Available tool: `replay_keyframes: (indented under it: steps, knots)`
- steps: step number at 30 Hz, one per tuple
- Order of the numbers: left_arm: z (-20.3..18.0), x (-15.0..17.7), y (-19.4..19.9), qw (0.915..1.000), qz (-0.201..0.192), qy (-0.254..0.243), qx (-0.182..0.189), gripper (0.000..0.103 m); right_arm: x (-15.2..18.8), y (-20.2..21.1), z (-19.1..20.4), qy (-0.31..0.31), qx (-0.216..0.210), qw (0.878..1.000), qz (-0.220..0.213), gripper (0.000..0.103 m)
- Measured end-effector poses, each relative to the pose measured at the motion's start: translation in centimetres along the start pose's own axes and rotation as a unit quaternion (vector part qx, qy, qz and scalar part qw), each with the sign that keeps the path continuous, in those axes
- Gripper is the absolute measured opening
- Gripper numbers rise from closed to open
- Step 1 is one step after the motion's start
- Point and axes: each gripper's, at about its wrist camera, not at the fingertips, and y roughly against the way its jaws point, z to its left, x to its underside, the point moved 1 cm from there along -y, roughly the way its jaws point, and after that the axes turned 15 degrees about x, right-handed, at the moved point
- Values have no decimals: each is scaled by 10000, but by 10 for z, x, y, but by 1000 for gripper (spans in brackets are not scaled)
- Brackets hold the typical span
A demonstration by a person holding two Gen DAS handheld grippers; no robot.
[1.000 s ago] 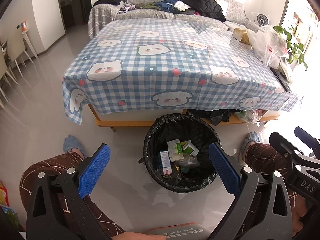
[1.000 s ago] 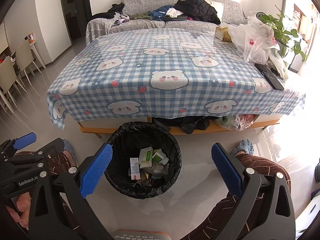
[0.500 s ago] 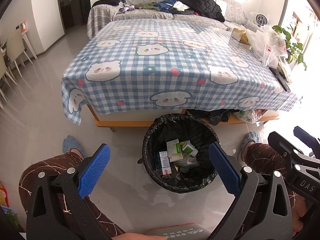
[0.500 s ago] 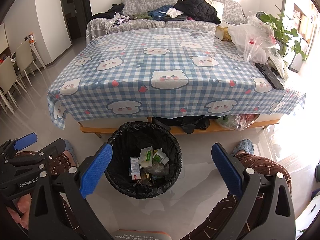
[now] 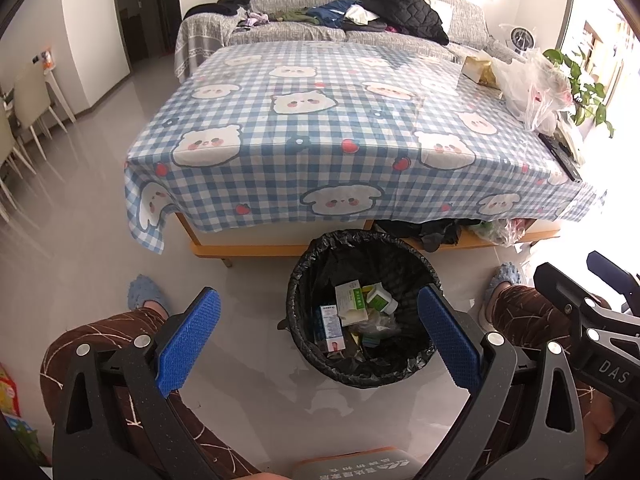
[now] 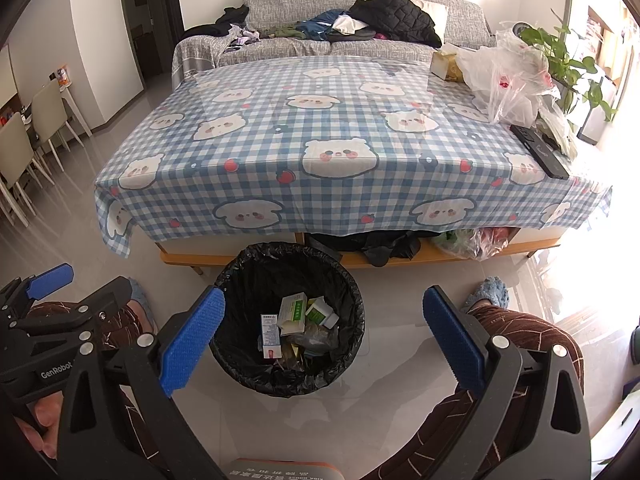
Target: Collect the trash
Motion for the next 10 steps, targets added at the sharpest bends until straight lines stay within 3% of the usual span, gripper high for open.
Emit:
replay_keyframes:
  steps: [10]
  knots:
    - [7, -2, 3, 9999, -24, 146, 40, 97, 0, 0, 0, 1, -7, 10000, 0, 95]
